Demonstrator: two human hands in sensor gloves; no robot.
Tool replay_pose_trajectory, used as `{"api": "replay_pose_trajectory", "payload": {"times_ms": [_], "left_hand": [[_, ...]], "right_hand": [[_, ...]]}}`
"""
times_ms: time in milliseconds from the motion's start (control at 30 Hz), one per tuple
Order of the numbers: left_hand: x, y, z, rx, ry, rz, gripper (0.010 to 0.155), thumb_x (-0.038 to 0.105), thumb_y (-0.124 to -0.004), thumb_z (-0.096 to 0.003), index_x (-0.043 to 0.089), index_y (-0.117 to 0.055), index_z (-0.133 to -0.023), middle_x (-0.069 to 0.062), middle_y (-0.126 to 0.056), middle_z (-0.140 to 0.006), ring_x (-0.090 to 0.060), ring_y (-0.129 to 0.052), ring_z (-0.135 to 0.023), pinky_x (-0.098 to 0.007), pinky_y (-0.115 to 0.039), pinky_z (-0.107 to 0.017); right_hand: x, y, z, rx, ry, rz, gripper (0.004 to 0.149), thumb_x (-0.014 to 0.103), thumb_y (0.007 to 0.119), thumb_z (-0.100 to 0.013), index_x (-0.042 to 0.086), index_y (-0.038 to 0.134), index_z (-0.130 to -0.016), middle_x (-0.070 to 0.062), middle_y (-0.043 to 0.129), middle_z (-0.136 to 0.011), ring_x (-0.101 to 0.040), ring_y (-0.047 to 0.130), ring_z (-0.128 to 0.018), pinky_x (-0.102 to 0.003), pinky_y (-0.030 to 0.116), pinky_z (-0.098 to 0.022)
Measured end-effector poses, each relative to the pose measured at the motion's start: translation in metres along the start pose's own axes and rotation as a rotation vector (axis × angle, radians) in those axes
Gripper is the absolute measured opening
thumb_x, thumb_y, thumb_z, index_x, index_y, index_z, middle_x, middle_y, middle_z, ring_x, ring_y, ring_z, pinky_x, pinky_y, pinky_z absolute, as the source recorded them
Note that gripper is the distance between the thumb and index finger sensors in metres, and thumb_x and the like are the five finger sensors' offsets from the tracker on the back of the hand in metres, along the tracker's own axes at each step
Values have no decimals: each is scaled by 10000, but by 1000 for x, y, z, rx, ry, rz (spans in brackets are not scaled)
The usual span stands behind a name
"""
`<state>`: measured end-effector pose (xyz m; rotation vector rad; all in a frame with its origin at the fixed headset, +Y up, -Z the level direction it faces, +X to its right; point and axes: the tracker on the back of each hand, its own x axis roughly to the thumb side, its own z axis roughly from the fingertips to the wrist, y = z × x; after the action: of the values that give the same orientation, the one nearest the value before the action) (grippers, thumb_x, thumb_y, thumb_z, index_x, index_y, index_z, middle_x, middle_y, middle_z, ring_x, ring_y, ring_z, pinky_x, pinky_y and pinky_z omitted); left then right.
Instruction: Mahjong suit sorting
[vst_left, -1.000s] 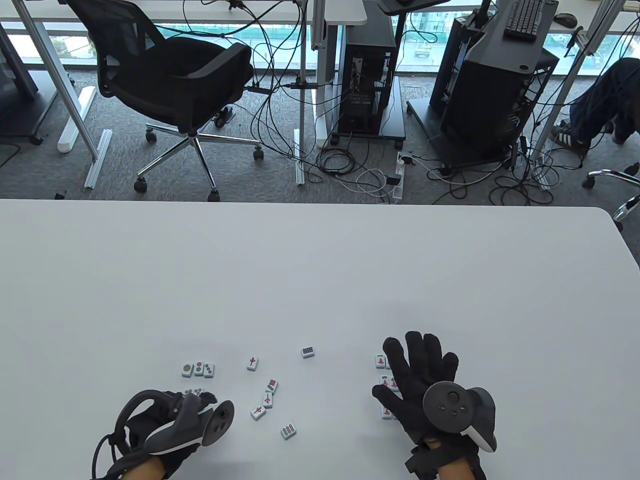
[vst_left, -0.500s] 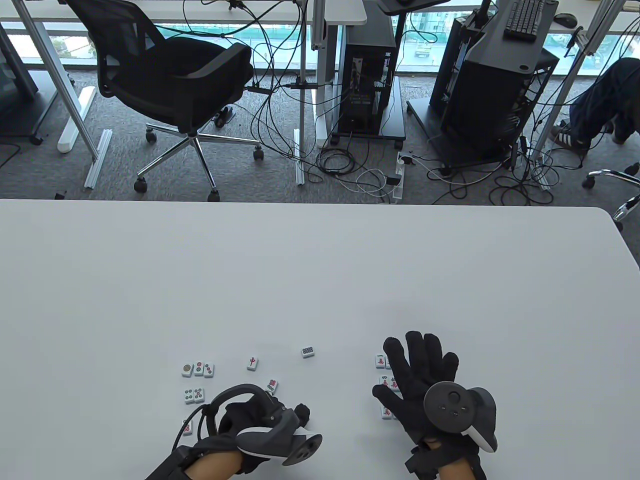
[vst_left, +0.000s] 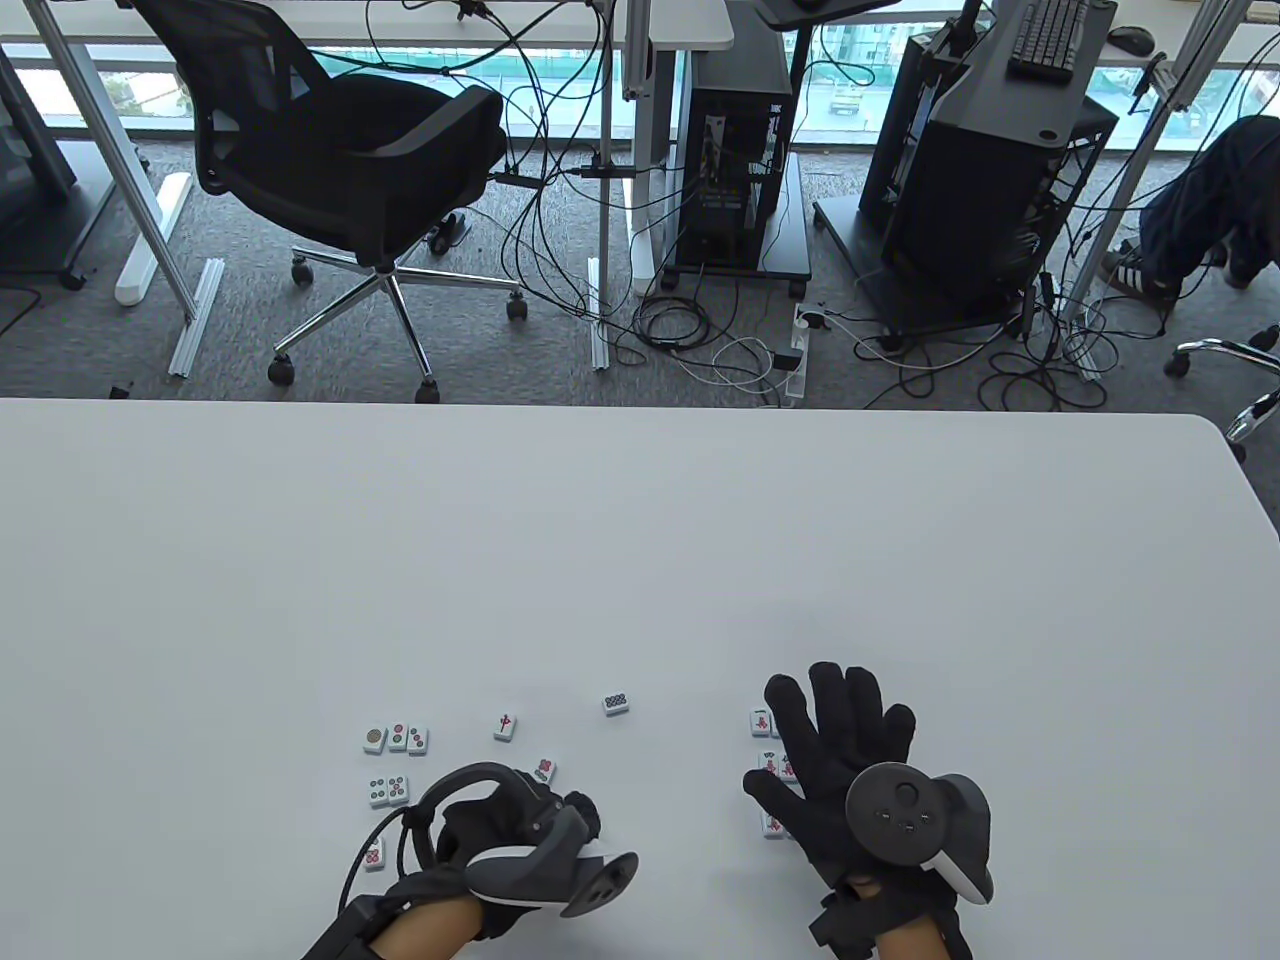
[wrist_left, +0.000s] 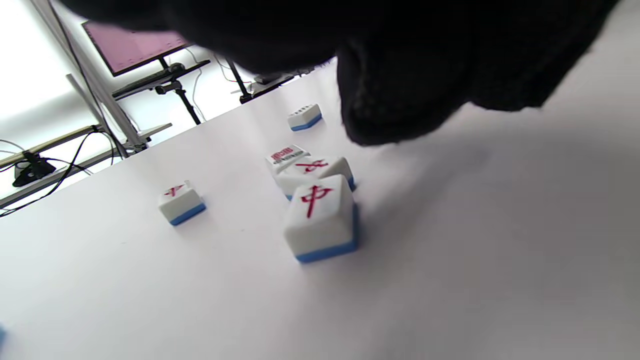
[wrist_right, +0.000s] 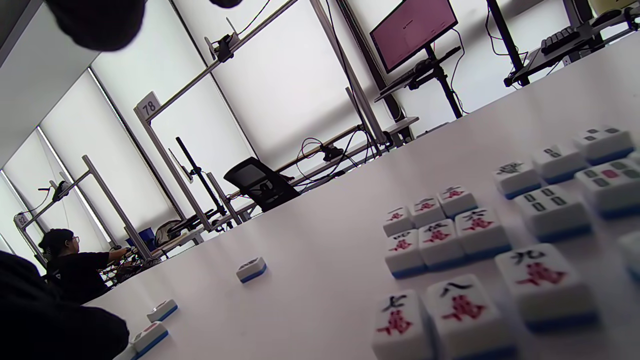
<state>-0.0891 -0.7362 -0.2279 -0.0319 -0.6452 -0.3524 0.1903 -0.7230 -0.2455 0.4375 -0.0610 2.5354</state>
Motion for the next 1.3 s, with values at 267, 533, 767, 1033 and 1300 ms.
{"api": "replay_pose_trajectory", "payload": {"times_ms": [267, 533, 767, 1033, 1300], "left_hand": [[-81, 19, 38, 4, 282, 107, 625, 540, -874, -290, 183, -847, -803, 172, -1006, -356, -72, -950, -114, -331, -850, -203], [-84, -27, 59, -188, 328, 156, 627, 550, -879, -282, 174, -864, -783, 173, -1007, -338, -70, -947, -84, -329, -851, -181], [-73, -52, 55, -260, 304, 89, 626, 542, -887, -274, 182, -863, -786, 179, -1006, -334, -65, -947, -81, -325, -852, -179], [-72, -53, 56, -313, 305, 68, 663, 564, -877, -274, 191, -838, -821, 164, -1012, -367, -78, -956, -118, -335, -850, -207], [-74, -22, 36, -194, 315, 69, 595, 550, -851, -307, 225, -863, -806, 163, -1012, -343, -80, -950, -90, -337, -849, -186]], "right_hand": [[0, 1, 0, 1, 1, 3, 758, 638, 597, -520, 388, 208, -1119, -103, 82, -1194, -388, -40, -1029, -677, 15, -682], [1, 2, 0, 7, -2, 13, 757, 639, 597, -519, 387, 210, -1119, -105, 86, -1194, -389, -36, -1029, -679, 17, -680], [0, 2, 0, 8, 2, 13, 758, 638, 598, -518, 387, 210, -1119, -104, 88, -1193, -389, -36, -1029, -678, 17, -681], [0, 2, 0, 14, 5, 13, 758, 639, 596, -520, 385, 210, -1120, -105, 86, -1193, -389, -37, -1029, -679, 16, -681], [0, 1, 0, 11, 7, 6, 757, 638, 597, -520, 387, 208, -1119, -103, 85, -1194, -389, -39, -1029, -678, 15, -681]]}}
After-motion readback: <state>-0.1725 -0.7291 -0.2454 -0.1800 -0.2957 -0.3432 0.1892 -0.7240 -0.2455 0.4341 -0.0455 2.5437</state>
